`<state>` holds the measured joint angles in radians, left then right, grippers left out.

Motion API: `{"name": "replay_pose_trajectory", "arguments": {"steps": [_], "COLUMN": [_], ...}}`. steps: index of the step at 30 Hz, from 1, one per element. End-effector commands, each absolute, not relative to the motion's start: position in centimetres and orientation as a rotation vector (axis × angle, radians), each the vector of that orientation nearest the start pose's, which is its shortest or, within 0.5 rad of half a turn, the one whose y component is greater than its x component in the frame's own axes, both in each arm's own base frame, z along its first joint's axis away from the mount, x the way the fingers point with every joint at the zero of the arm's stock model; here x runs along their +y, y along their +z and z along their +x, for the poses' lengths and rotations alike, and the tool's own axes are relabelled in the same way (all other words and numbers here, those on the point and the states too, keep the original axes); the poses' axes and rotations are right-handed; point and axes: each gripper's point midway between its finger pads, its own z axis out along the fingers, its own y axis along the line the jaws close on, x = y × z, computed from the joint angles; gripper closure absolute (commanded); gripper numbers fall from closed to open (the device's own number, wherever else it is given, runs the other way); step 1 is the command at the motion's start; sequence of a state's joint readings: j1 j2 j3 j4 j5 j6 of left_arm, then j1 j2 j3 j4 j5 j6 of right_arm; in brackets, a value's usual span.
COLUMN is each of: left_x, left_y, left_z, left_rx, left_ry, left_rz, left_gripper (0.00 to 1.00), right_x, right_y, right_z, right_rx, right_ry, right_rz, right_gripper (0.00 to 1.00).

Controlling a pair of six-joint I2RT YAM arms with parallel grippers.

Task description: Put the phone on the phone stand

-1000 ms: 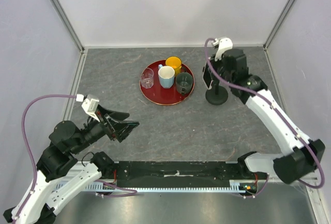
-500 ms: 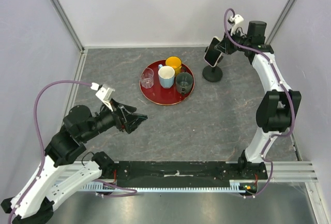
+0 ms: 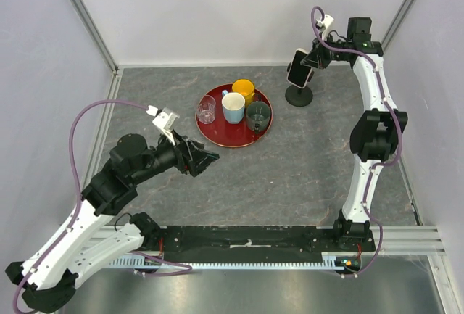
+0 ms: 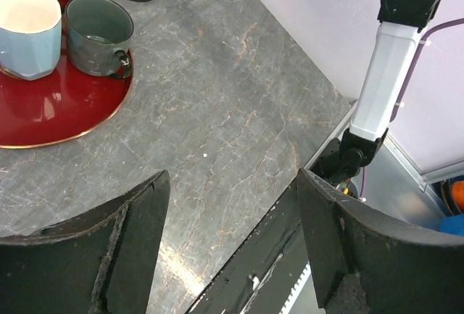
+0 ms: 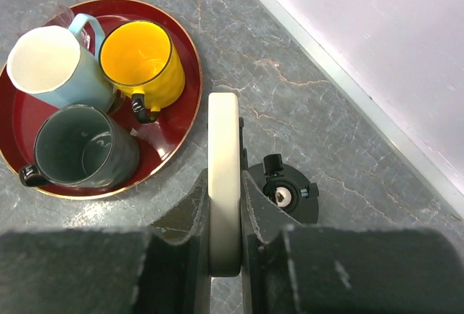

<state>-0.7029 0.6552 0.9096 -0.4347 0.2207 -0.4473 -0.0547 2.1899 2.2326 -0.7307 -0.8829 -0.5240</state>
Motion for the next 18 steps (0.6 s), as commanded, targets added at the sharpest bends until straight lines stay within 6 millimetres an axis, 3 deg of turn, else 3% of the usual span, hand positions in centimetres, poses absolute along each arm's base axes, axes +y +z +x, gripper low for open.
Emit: {"name": "replay_pose_trajectory", "arguments": {"steps": [1, 5, 7, 8, 9, 11, 12, 14, 15, 18], "left_x": [-22.4, -23.0, -23.1, -23.1, -23.1, -23.0, -23.0, -23.1, -23.1, -23.1], "left_y": [31.5, 31.4, 31.7, 31.7, 31.8, 31.9, 32.0, 32.0, 31.9, 32.2], "left_z": [17.4, 17.6, 17.7, 17.7, 17.7, 17.5, 17.5, 17.2, 17.1, 16.4], "left_rx": [1.791, 1.798, 1.790, 1.790, 1.789, 1.785, 1.783, 1.781, 1.781, 1.771], "left_ry": [-1.016, -1.039, -1.043, -1.044, -1.045, -1.054, -1.059, -1.071, -1.079, -1.107], "left_rz": [0.442, 0.444, 0.439, 0.437, 0.435, 0.433, 0.431, 0.436, 0.438, 0.446], "left_gripper": [0.23, 0.24, 0.24, 0.24, 0.24, 0.24, 0.24, 0.24, 0.24, 0.24], "right_x": [10.3, 10.4, 10.2, 10.0, 9.9, 9.2, 8.9, 8.3, 7.9, 6.4], "right_y": [28.4, 27.9, 27.3, 27.3, 27.3, 27.0, 26.8, 27.6, 28.5, 30.0], "right_z": [55.1, 55.8, 56.3, 56.4, 56.6, 57.1, 57.3, 57.6, 57.8, 58.2], "right_rx": [1.642, 1.642, 1.668, 1.680, 1.694, 1.749, 1.766, 1.806, 1.793, 1.836], "right_ry": [0.609, 0.629, 0.627, 0.619, 0.605, 0.572, 0.561, 0.504, 0.467, 0.395], "right_rz": [-1.036, -1.030, -1.006, -0.995, -0.980, -0.922, -0.897, -0.816, -0.779, -0.616], "right_gripper": [1.00, 1.00, 0.90, 0.82, 0.65, 0.52, 0.37, 0.29, 0.16, 0.02]}}
